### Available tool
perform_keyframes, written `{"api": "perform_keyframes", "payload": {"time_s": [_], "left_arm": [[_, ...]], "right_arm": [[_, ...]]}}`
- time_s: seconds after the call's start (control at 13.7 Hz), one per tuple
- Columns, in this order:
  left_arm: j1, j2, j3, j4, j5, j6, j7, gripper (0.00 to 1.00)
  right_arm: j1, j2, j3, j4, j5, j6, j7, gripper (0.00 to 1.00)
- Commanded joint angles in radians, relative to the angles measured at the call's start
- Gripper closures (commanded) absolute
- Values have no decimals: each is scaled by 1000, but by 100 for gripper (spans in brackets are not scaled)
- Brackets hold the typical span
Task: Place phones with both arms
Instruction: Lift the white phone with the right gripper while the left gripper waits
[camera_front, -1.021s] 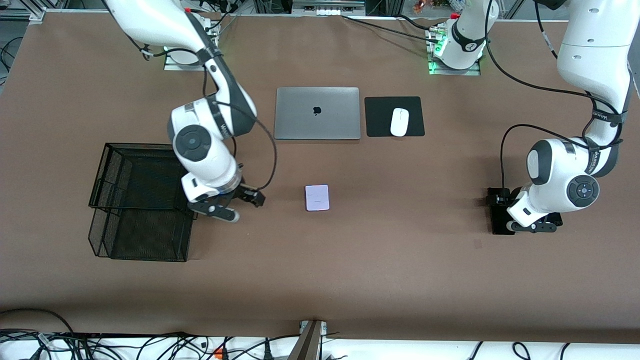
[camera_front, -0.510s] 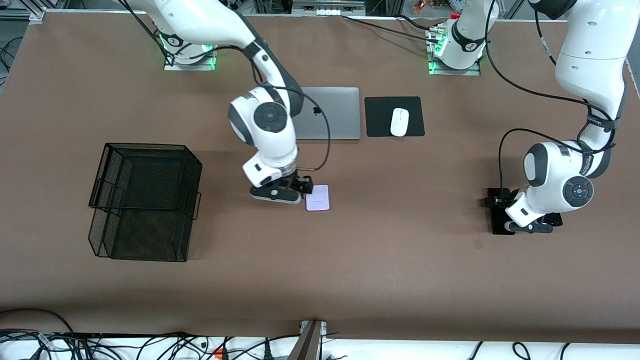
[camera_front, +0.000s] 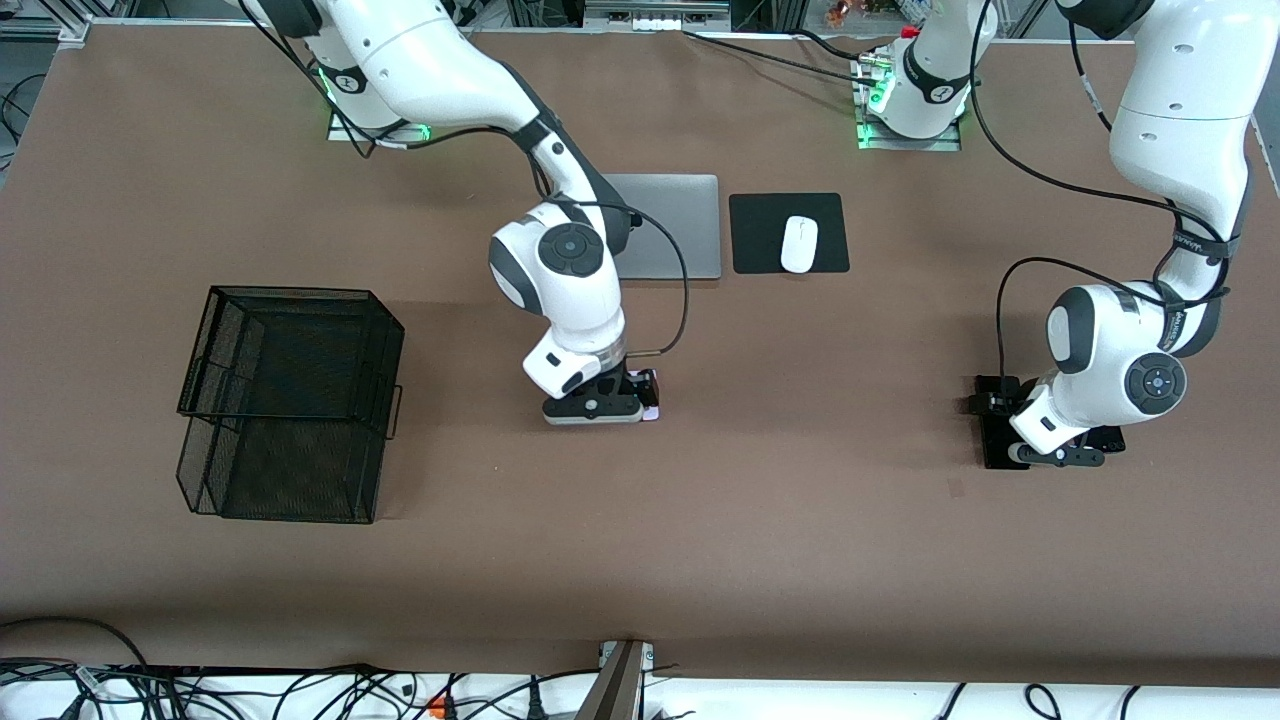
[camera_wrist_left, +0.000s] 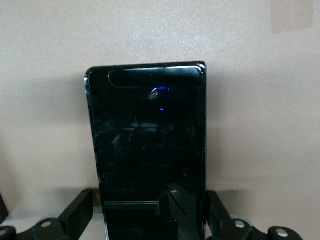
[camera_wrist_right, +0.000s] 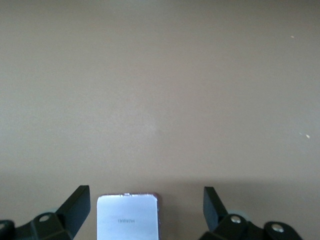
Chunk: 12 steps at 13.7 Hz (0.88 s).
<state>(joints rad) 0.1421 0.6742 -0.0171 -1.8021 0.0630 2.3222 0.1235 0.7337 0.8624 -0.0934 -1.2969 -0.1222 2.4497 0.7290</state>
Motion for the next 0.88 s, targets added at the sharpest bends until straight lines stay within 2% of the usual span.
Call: {"api": "perform_keyframes", "payload": {"time_s": [0.0, 0.51, 0.8], "left_arm": [[11, -1, -12, -2, 21, 8, 8, 0], [10, -1, -12, 0, 21, 8, 5, 0], [8, -1, -12, 0, 21, 8, 1, 0]], "right_arm": [[-4, 105, 29, 135, -7, 0, -46, 0], [12, 173, 32, 145, -10, 64, -59, 0], [12, 176, 32, 137, -19, 61, -60, 0]]}}
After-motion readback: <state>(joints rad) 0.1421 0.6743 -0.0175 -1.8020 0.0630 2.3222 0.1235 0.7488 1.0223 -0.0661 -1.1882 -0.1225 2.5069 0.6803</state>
